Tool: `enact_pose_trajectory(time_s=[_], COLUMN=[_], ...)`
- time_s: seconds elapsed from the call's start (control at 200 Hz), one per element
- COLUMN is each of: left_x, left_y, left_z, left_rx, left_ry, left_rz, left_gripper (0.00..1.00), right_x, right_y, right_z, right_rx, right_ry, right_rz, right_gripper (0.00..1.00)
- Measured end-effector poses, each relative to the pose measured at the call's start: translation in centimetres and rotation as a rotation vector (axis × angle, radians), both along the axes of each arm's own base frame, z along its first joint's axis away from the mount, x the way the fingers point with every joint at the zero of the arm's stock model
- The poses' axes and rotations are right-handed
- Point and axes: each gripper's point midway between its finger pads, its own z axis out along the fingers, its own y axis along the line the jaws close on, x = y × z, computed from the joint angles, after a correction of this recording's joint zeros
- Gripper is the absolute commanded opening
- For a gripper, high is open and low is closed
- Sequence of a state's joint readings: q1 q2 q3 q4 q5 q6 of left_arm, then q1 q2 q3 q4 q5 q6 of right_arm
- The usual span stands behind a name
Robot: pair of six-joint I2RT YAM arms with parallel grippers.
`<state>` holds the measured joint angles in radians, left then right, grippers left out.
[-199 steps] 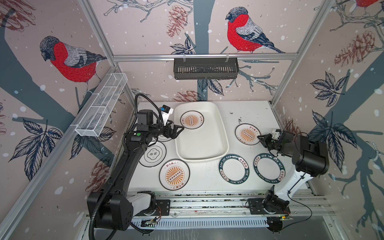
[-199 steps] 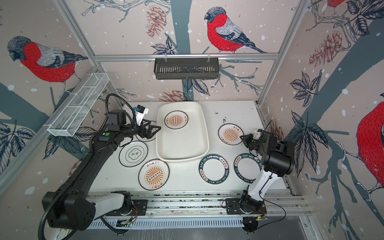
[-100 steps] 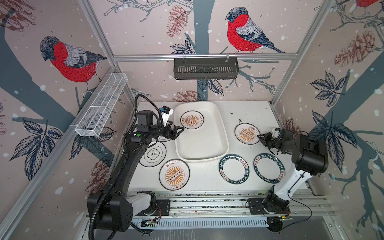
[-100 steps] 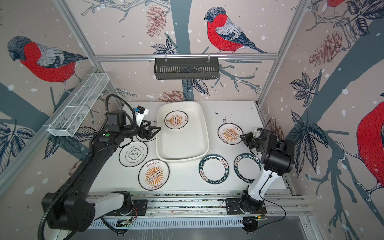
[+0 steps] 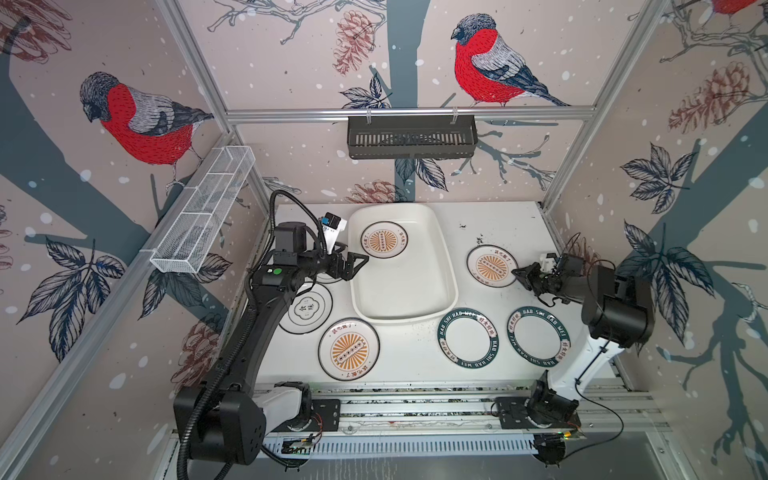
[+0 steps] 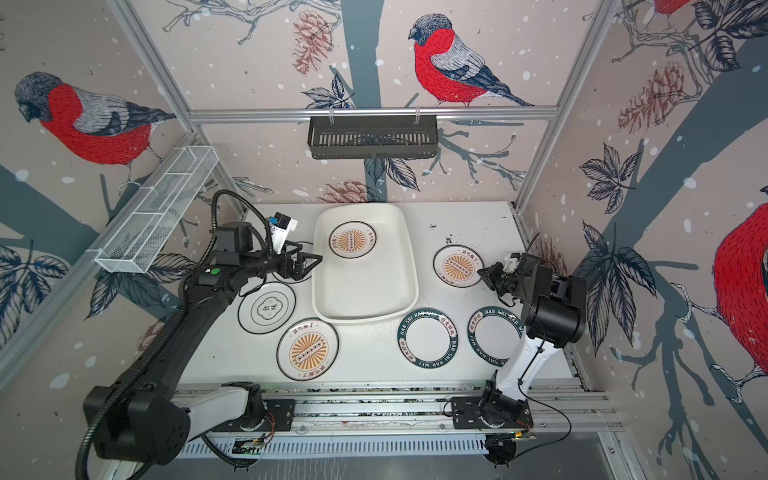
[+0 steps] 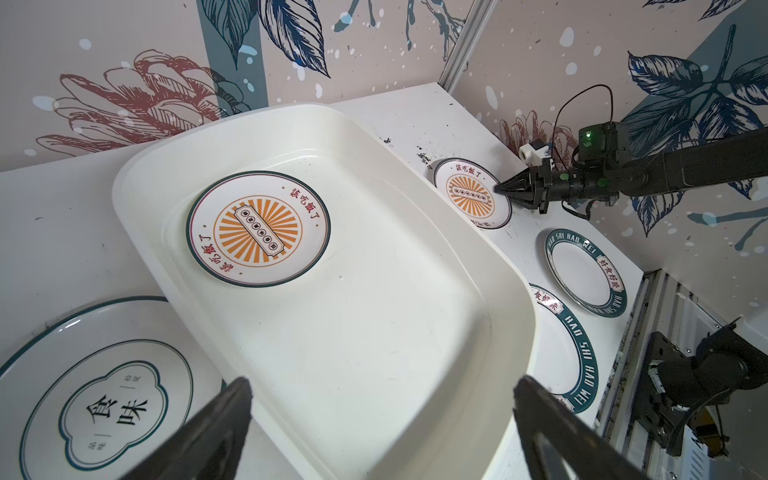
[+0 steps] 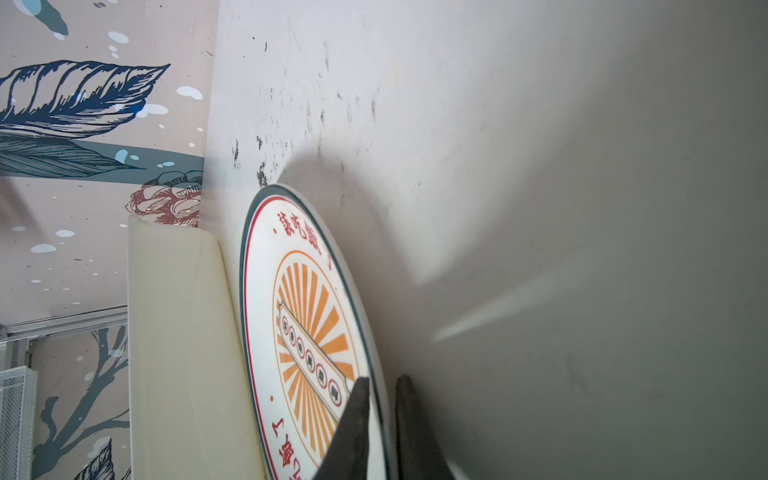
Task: Place the plates into the plastic bin on the countertop
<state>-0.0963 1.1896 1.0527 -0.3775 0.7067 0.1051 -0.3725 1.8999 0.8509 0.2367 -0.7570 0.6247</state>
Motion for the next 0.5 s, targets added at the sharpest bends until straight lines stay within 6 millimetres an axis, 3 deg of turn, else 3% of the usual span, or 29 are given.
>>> enact_pose_trajectory(time_s=[0.245,0.5], left_x=[-0.06,-0.04], left_y=[-0.04,-0.08], left_z=[0.05,0.29], left_rx=[-0.003,-0.005], left_ry=[-0.001,-0.006], left_rz=[-0.003,-0.005], left_gripper=[0.97,0.97], right_x=[0.19,0.2], right_y=[0.39,0.55], right_z=[0.43,0.65], right_rx=[0.018,0.039], right_ry=[-0.027,-0.037], right_rz=[0.021,0.013], right_gripper=[0.03,0.02])
